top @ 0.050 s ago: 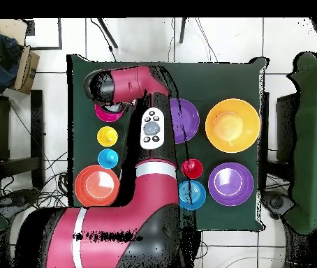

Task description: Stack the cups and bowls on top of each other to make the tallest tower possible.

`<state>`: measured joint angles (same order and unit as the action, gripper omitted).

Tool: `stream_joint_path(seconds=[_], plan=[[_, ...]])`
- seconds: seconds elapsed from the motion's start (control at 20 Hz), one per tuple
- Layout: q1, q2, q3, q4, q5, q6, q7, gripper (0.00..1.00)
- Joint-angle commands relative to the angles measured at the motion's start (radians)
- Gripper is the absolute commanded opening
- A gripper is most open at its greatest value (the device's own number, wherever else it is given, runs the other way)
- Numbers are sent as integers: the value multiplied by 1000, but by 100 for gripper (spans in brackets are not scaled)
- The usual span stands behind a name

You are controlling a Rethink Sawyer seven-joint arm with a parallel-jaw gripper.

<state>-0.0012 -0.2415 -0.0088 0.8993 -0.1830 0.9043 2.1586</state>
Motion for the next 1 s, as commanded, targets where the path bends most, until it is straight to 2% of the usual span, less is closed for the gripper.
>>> stream_joint_path(seconds=[0.05,0.4,1.0], plan=[[-3,4,50,101,-96,-22,-182,100],[5,8,43,91,-116,-1,-215,100],[2,3,60,96,-153,7,-217,100]])
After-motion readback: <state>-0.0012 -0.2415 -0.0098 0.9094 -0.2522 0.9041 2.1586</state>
